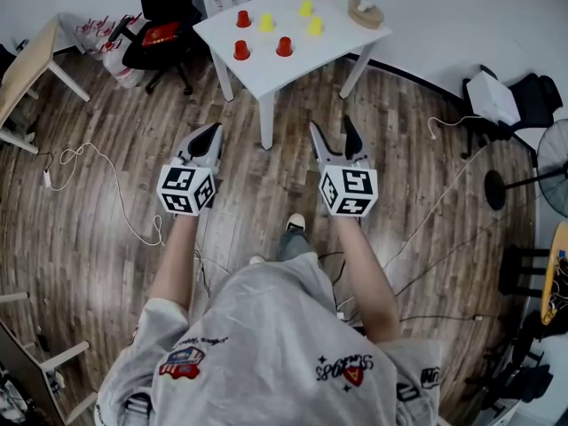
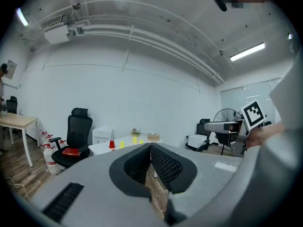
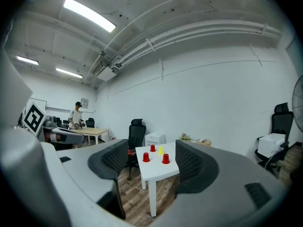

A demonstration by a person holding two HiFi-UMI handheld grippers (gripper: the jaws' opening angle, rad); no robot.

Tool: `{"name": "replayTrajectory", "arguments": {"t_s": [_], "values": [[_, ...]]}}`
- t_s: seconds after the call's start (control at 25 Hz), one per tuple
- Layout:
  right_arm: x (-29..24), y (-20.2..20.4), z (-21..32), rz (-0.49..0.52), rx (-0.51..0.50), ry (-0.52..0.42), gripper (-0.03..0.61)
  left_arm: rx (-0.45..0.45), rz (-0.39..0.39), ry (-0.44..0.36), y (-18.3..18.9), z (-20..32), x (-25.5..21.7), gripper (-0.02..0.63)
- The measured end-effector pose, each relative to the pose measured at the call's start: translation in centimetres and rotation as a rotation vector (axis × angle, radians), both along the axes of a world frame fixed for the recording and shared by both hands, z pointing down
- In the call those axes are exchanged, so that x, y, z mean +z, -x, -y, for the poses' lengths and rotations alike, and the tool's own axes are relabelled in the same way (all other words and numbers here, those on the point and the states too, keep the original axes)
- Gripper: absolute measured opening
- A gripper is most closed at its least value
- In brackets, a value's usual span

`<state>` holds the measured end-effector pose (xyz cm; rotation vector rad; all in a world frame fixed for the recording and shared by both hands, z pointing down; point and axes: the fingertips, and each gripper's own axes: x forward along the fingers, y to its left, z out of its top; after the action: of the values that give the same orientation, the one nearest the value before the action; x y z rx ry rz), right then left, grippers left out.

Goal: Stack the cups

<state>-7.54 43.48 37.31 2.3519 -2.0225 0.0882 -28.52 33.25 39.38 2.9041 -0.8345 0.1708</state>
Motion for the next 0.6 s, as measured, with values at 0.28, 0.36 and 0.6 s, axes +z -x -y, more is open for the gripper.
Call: {"name": "replayTrajectory", "arguments": {"t_s": [0.28, 0.36, 0.6], "values": [[-0.2, -4.8, 5.5, 0.014, -0.034, 0.01, 0.304, -0.042, 0.003, 0.009, -4.3, 4.8, -0.7, 0.006], [-0.4, -6.3, 7.1, 0.015, -0.053, 0.013, 0.304, -0.063, 0.004, 0.017, -5.5, 6.1, -0.9, 0.007], [-0.9, -11.7, 11.4, 0.014, -0.109, 0.008, 0.304, -0.116, 0.008, 0.018, -10.6, 9.3, -1.4, 0.006]]}}
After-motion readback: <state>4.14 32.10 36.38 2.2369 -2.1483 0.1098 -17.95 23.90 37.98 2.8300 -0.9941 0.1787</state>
